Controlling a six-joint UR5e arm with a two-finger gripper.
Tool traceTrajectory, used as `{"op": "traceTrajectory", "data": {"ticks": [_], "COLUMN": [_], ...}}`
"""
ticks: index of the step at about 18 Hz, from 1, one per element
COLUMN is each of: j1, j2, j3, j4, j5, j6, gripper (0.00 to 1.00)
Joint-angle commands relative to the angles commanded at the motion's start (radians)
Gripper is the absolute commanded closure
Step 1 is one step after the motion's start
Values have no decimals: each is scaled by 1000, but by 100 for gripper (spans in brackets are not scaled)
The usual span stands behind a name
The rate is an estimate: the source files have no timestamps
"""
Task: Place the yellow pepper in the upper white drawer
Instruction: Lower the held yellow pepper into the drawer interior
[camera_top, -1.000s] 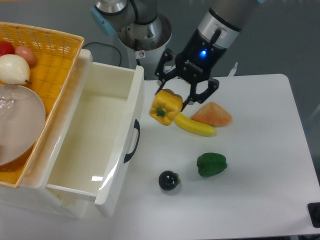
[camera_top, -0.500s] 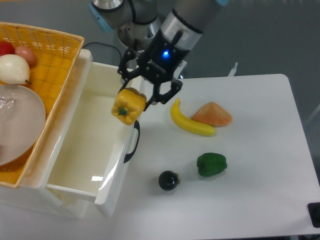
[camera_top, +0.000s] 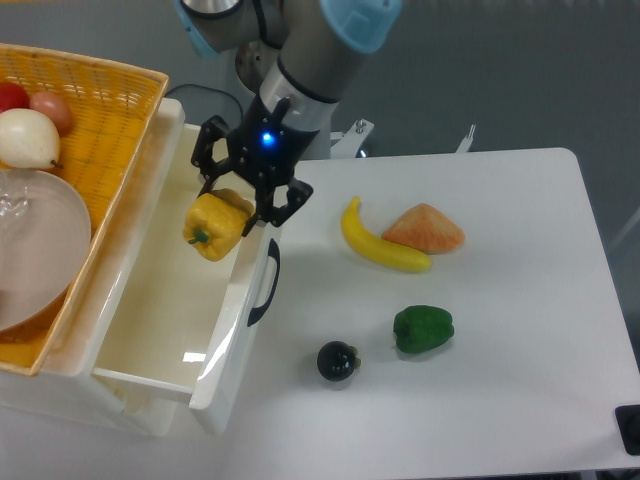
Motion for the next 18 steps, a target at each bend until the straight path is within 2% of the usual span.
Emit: {"op": "traceTrajectory", "data": {"ticks": [7,15,18], "j1": [-12,-21,-21], "j2": [-11,-9,-18], "j3": [-2,-35,-37], "j4": [5,14,12], "j5": [8,8,11], "j6": [2,3,27], "gripper": [84,84,73]}}
